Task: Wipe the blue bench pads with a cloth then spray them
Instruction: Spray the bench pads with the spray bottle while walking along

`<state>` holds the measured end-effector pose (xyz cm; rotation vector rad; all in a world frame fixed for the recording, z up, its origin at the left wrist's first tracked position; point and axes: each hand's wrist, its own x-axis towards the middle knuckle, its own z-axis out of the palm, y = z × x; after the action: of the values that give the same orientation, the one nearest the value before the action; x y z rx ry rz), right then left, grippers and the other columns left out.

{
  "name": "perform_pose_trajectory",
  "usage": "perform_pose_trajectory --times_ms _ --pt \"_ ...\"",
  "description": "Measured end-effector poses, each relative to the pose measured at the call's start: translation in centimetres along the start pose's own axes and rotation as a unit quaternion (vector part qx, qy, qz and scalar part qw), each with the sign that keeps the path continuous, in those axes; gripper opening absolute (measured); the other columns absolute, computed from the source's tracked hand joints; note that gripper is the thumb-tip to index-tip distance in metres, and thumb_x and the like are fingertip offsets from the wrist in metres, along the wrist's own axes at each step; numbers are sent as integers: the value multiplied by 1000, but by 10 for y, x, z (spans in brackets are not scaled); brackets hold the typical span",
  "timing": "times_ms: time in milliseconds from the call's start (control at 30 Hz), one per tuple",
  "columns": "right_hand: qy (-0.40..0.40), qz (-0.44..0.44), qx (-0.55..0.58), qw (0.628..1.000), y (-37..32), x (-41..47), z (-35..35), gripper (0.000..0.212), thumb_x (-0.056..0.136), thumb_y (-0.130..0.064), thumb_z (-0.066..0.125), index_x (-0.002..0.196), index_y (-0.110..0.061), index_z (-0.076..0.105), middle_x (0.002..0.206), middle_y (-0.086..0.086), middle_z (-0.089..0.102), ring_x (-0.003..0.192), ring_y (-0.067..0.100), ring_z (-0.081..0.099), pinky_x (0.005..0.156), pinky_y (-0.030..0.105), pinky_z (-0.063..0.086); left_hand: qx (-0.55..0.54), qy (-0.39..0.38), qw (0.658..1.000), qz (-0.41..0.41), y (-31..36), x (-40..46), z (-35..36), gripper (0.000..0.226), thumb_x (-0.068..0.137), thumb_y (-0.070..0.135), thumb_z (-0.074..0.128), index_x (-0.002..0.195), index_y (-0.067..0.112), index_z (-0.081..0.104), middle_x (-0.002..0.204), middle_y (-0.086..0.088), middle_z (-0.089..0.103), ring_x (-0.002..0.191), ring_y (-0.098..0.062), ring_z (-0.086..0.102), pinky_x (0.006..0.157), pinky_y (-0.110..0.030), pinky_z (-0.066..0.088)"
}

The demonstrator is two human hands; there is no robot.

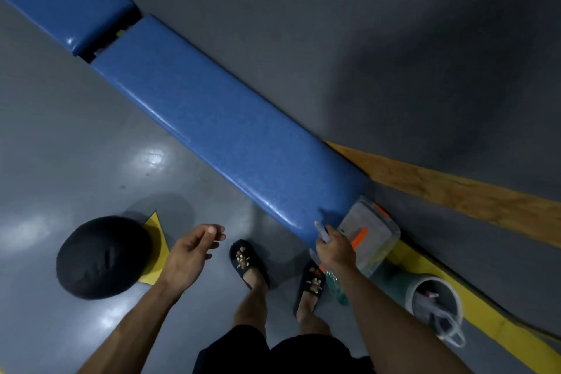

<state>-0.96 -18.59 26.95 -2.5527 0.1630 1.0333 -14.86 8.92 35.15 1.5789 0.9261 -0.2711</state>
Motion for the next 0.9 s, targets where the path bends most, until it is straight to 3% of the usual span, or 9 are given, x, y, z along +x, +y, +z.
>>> perform_pose_trajectory --times_ms 133,400,667,767,900 --pt "30 22 12 999 -21 13 -11 16 95 -22 52 105 -13 60 107 14 64 102 37 59 75 38 43 9 -14 1000 10 11 24 -26 29 99 39 47 103 22 70 98 5 75 96 -17 67 80 -32 51" --pt "52 51 29 997 -45 22 -32 24 96 -21 46 117 -16 58 112 8 61 102 32 58 79 36 39 18 -37 999 29 39 55 -42 25 100 33 48 100 22 70 97 4 74 93 -15 66 83 -37 51" --pt "102 70 107 987 -54 61 -64 12 94 -23 53 104 -18 59 95 8 62 78 26 53 67 34 39 29 -44 998 18 48 79 -39 25 99 37 51 100 21 70 98 -2 74 94 -22 67 77 -34 50" --pt "94 61 120 986 -62 81 -80 6 93 -25 52 93 -23 57 86 6 63 75 29 59 63 36 44 34 -38 999 9 54 87 -37 24 99 34 50 100 21 70 96 3 75 95 -22 67 76 -33 50" --pt "63 26 79 995 -81 108 -93 12 94 -24 48 83 -20 53 77 5 57 69 29 56 58 35 41 27 -22 999 11 67 90 -32 25 98 31 49 101 19 70 96 4 75 94 -19 67 77 -34 50"
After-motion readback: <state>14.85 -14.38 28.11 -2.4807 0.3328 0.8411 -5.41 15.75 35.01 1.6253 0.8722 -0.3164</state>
